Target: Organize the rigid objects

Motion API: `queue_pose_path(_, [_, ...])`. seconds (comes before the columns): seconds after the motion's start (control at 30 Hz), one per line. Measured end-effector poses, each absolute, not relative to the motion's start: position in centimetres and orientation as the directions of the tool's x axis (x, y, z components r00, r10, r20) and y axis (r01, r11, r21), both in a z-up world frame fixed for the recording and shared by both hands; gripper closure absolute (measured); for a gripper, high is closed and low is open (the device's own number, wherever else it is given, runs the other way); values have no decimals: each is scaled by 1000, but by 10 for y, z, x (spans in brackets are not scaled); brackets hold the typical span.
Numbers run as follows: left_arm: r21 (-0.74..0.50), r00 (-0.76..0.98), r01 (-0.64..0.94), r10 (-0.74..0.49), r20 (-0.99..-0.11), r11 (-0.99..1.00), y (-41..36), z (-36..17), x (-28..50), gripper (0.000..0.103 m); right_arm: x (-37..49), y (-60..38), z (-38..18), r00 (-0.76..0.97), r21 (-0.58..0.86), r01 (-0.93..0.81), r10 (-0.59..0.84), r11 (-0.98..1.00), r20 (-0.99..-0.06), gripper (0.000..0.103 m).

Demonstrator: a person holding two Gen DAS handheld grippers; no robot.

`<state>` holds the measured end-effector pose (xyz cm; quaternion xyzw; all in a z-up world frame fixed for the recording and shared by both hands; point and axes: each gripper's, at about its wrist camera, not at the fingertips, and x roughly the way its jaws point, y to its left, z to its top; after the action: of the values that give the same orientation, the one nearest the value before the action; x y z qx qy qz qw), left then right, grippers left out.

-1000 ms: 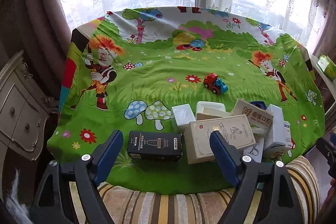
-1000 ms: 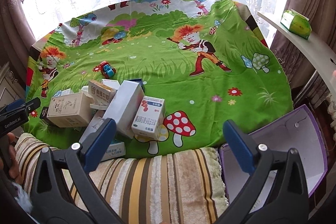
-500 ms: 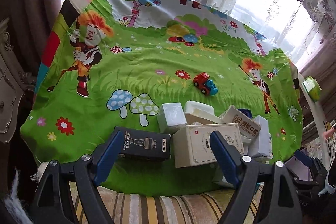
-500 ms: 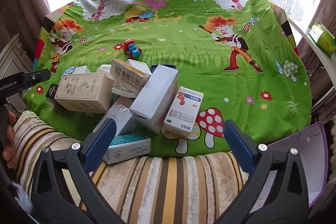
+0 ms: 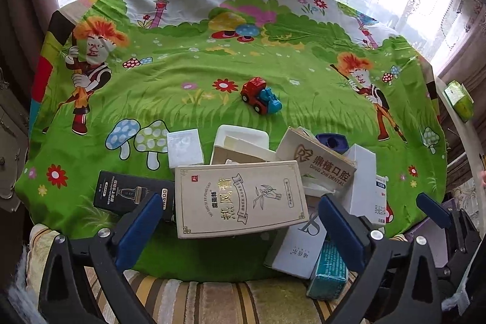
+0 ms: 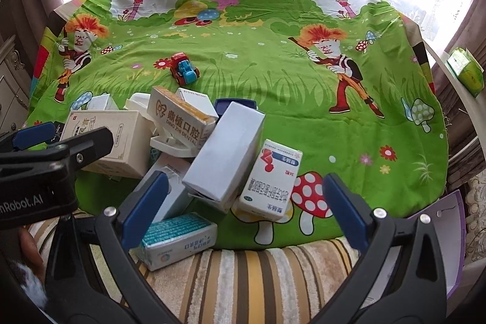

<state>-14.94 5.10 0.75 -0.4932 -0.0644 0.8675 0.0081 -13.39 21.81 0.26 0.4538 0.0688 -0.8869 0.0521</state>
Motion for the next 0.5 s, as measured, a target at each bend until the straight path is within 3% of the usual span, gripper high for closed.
queue_pose_path(0.37, [-50,-431,93,5,-903,-994,58,-21,-166,0,-147,212,-10,-566,-101,162,-9,-982,-824,11])
queue_pose_path(0.47, [-62,-429,88,19,-903,-994,55,-24,-166,1,-150,211,-16,-543,-74,180,-36,-981,-839,28])
queue_pose_path(0.5, [-69,-435,86,25,-900,-994,55,-24,-164,1,-150,213,-17,-536,-57,182,-50,-982,-843,40])
